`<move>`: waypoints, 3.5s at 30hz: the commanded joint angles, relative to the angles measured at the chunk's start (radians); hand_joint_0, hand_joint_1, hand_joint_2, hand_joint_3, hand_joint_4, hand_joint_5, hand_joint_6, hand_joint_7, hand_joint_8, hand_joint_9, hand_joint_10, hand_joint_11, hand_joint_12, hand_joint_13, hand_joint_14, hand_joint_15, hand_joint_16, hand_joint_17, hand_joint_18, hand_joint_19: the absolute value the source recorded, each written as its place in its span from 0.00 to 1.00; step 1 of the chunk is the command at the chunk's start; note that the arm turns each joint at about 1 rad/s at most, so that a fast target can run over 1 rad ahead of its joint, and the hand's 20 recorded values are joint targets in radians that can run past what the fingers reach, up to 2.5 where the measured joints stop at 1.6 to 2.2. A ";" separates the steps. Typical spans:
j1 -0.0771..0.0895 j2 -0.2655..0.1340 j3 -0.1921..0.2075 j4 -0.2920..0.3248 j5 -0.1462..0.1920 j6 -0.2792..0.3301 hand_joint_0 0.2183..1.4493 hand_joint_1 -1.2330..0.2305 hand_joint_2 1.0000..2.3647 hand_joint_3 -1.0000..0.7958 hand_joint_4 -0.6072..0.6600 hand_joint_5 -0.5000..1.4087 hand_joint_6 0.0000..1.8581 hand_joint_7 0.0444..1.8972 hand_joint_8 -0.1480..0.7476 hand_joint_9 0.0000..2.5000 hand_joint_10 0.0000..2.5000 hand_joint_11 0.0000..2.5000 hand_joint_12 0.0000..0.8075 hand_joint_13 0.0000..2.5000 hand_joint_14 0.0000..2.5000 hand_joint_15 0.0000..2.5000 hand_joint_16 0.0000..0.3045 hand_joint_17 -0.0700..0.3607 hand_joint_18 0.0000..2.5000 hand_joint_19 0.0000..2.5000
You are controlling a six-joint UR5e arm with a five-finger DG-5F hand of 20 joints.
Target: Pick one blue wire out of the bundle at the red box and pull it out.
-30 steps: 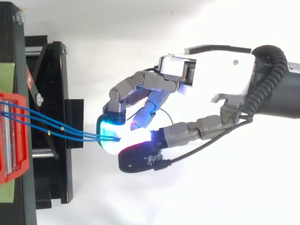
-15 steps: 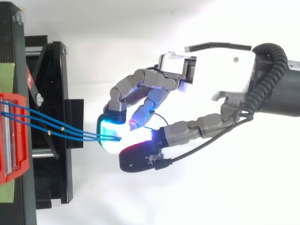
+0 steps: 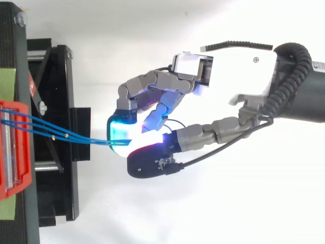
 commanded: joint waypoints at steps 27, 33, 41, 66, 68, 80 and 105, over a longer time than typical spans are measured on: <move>-0.001 -0.001 0.000 0.004 0.000 -0.007 0.33 0.26 0.01 0.53 0.79 0.20 0.40 0.47 0.49 0.41 0.01 0.28 0.48 0.21 0.01 0.12 0.20 0.48 0.17 0.18; -0.001 -0.001 0.000 0.005 0.000 -0.007 0.29 0.29 0.01 0.49 0.82 0.21 0.38 0.53 0.50 0.43 0.01 0.26 0.50 0.22 0.01 0.12 0.21 0.50 0.18 0.18; -0.001 -0.001 -0.001 0.010 0.000 -0.007 0.30 0.33 0.00 0.55 0.70 0.19 0.45 0.43 0.54 0.44 0.01 0.32 0.55 0.22 0.01 0.13 0.23 0.53 0.19 0.18; -0.002 -0.001 0.000 0.011 0.000 -0.007 0.31 0.26 0.01 0.54 0.75 0.19 0.45 0.38 0.51 0.46 0.01 0.39 0.50 0.22 0.01 0.14 0.21 0.49 0.18 0.18; -0.002 -0.001 0.000 0.011 0.000 -0.007 0.30 0.27 0.01 0.55 0.78 0.19 0.44 0.40 0.53 0.47 0.01 0.38 0.52 0.23 0.01 0.14 0.22 0.51 0.19 0.18; -0.002 -0.001 0.000 0.014 0.000 -0.015 0.36 0.40 0.01 0.58 0.79 0.22 0.34 0.56 0.50 0.48 0.01 0.36 0.50 0.23 0.01 0.14 0.21 0.50 0.18 0.19; -0.002 -0.001 0.000 0.020 0.000 -0.015 0.30 0.27 0.01 0.39 0.70 0.18 0.45 0.41 0.48 0.46 0.01 0.41 0.47 0.22 0.01 0.15 0.19 0.46 0.16 0.20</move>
